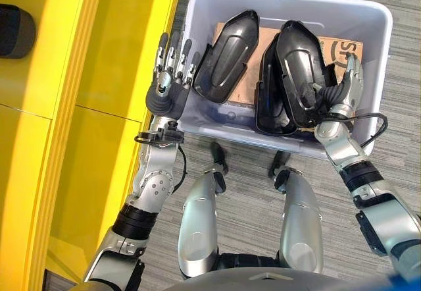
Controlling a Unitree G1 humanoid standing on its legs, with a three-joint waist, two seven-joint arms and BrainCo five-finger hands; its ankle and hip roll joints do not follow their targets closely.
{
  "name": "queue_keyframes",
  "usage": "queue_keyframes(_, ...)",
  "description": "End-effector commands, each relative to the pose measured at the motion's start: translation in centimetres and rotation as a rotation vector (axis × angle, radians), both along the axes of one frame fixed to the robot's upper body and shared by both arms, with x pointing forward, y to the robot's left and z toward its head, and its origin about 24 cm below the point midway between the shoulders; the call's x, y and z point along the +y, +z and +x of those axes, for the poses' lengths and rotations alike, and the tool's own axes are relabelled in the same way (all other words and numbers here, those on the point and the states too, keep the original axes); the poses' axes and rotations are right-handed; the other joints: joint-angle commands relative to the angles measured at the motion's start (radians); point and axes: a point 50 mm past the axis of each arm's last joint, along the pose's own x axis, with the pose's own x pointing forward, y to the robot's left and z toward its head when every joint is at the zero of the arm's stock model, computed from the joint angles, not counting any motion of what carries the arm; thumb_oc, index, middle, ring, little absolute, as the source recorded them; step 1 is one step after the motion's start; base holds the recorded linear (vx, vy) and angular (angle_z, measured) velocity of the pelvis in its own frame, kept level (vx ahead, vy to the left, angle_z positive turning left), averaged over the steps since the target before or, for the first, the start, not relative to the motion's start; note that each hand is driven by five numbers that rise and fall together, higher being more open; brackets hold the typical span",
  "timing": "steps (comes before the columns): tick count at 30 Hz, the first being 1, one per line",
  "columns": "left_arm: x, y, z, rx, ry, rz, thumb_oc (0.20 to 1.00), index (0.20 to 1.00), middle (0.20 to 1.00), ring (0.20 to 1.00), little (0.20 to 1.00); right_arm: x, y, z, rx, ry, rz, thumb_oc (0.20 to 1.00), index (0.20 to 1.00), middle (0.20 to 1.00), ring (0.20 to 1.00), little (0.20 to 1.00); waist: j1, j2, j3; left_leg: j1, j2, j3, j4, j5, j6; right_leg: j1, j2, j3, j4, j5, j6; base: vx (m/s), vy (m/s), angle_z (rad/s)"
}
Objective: Move parts from the plastic box to the shelf.
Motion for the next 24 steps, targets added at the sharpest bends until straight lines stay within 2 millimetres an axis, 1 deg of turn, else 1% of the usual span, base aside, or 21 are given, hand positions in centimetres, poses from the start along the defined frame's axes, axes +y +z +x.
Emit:
queue_keyframes(1,-0.1,1.6,-1.2,-0.119,-0.030,0.018,1.000,1.000,1.000,1.000,1.000,-1.3,1.1,0.2,-0.018,-0.065,-0.018,1.000,1.000,1.000,1.000,1.000,0.010,0.037,-0.037,-0.014,-0.016,-0.076,-0.010,-0.057,-0.032,0.011,-0.004,0.028,0.098,-0.098,0.070,0.02,-0.029,0.04)
queue_keyframes(5,-0.2,1.4,-1.2,-0.112,-0.031,0.012,1.000,1.000,1.000,1.000,1.000,-2.0,0.3,-0.2,-0.052,-0.142,0.097,1.000,1.000,1.000,1.000,1.000,0.010,0.038,-0.037,-0.016,-0.014,-0.074,-0.010,-0.060,-0.030,0.005,-0.002,0.029,0.101,-0.099,0.069,0.00,0.000,0.00)
queue_keyframes(8,-0.3,1.6,-1.1,-0.116,-0.025,0.010,1.000,1.000,1.000,1.000,1.000,-3.2,-0.8,-0.5,-0.048,-0.211,0.211,1.000,1.000,1.000,1.000,1.000,0.003,0.042,-0.037,-0.027,-0.012,-0.073,-0.007,-0.061,-0.030,-0.009,-0.001,0.033,0.114,-0.104,0.067,0.00,0.000,0.00)
queue_keyframes(11,-0.4,1.6,-1.1,-0.117,-0.024,0.006,1.000,1.000,1.000,1.000,1.000,-3.3,-1.4,-0.5,-0.031,-0.216,0.248,1.000,1.000,1.000,1.000,1.000,0.002,0.045,-0.037,-0.031,-0.011,-0.071,-0.003,-0.063,-0.029,-0.014,-0.004,0.034,0.121,-0.107,0.065,0.00,0.000,0.00)
queue_keyframes(17,-0.4,1.6,-0.9,-0.113,-0.027,-0.002,1.000,1.000,1.000,1.000,1.000,-3.6,-2.0,-0.2,0.042,-0.208,0.260,1.000,1.000,1.000,1.000,1.000,0.005,0.051,-0.037,-0.046,-0.010,-0.070,0.003,-0.063,-0.031,-0.030,-0.010,0.032,0.134,-0.112,0.062,0.00,0.000,0.00)
queue_keyframes(20,-0.4,1.6,-0.7,-0.104,-0.032,-0.005,1.000,1.000,1.000,1.000,1.000,-4.0,-2.6,0.0,0.129,-0.212,0.227,1.000,1.000,1.000,1.000,1.000,0.009,0.053,-0.037,-0.057,-0.009,-0.070,0.007,-0.063,-0.031,-0.041,-0.012,0.029,0.141,-0.114,0.060,0.00,0.000,0.00)
queue_keyframes(24,-0.4,1.6,-0.6,-0.099,-0.042,-0.010,1.000,1.000,1.000,1.000,1.000,-4.2,-2.8,0.2,0.167,-0.208,0.169,1.000,1.000,1.000,1.000,1.000,0.014,0.055,-0.037,-0.071,-0.007,-0.072,0.011,-0.060,-0.032,-0.055,-0.014,0.027,0.151,-0.115,0.058,0.00,0.000,0.00)
